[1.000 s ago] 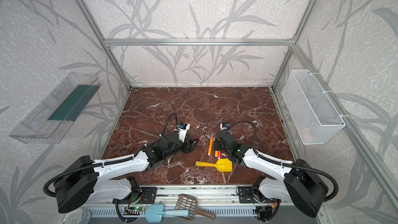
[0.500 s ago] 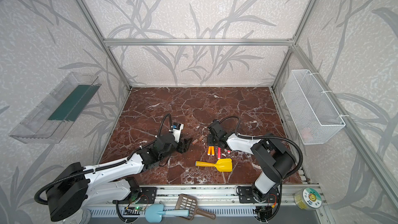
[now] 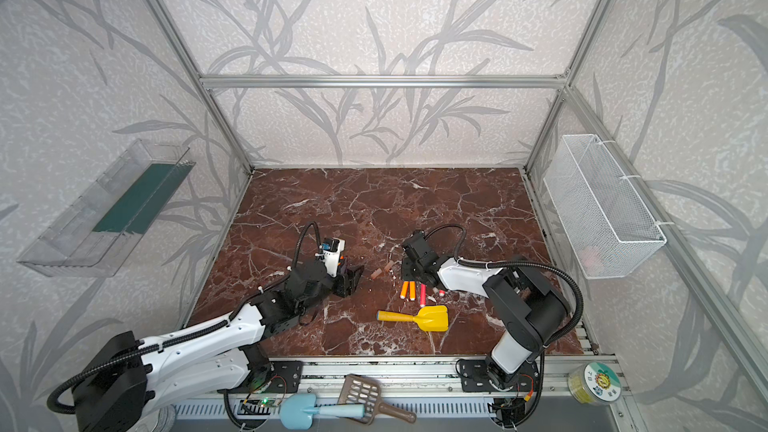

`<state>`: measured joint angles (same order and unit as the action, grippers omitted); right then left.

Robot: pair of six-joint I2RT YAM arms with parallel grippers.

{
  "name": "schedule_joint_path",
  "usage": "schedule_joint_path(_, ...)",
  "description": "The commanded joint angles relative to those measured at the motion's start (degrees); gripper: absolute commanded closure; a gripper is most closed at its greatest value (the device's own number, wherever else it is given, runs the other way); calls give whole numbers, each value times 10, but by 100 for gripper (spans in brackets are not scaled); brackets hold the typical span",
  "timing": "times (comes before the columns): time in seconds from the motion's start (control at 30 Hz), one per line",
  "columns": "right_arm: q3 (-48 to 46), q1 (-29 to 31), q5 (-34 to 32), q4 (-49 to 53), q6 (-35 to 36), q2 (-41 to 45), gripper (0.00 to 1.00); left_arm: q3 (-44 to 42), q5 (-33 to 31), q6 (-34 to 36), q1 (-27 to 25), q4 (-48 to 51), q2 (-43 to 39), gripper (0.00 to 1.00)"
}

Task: Insert the pens into the pen caps
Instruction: 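Lay the orange marker down with the right gripper while the left draws back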

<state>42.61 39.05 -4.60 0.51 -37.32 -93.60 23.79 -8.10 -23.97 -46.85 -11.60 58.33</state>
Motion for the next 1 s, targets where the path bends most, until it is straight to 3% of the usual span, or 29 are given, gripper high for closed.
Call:
schedule_joint_path(0.0, -23, -4, -22, 31, -10, 8, 66, -14, -8, 2, 3, 2, -14, 30)
schedule_joint_path(0.53, -25, -5, -39, 64, -5, 103, 51, -12, -23, 6, 3, 36, -33, 28)
schedule_joint_path(0.77, -42, 3, -34, 71, 3, 196, 49, 8, -66, -7, 4, 82, 10, 32)
schedule_joint_path(0.97, -68, 11, -35, 78, 4, 275, 49, 30, -64, -29, 6, 104, 67, 38)
